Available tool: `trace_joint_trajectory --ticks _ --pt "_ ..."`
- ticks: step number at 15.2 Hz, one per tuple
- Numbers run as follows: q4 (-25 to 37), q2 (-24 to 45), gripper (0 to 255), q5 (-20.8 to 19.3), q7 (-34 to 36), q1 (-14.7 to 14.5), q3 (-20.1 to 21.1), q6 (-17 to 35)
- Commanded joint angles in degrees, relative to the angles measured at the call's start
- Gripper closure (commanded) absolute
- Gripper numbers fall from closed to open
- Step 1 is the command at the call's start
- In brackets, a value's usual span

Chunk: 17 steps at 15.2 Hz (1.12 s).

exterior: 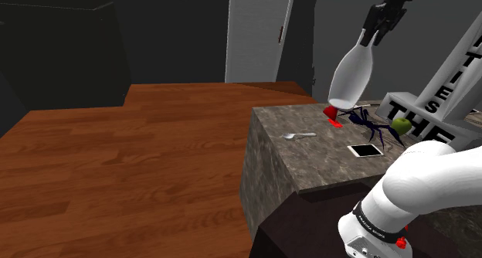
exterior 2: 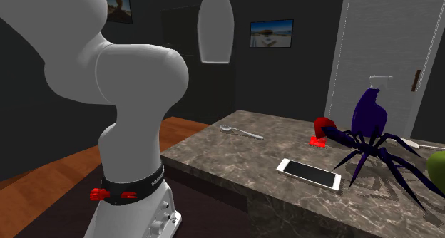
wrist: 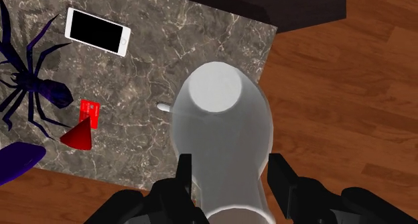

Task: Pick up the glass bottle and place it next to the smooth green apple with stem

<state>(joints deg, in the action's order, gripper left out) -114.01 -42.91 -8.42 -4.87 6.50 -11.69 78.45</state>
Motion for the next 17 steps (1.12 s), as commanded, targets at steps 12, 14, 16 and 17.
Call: trace_joint_trajectory --ticks 12,14,16,17 --pt "2.1 -2.0 255 -5.0 -9.1 1.5 -7.7 -2.6" --pt "1.4 -2.9 255 -6.7 -11.6 1.9 -10.0 -2.3" --pt "1.0 -3.5 255 -8.3 -14.2 2.3 -12.5 -1.9" --pt "0.9 -3.8 255 -9.1 -15.5 2.4 -13.7 -1.7"
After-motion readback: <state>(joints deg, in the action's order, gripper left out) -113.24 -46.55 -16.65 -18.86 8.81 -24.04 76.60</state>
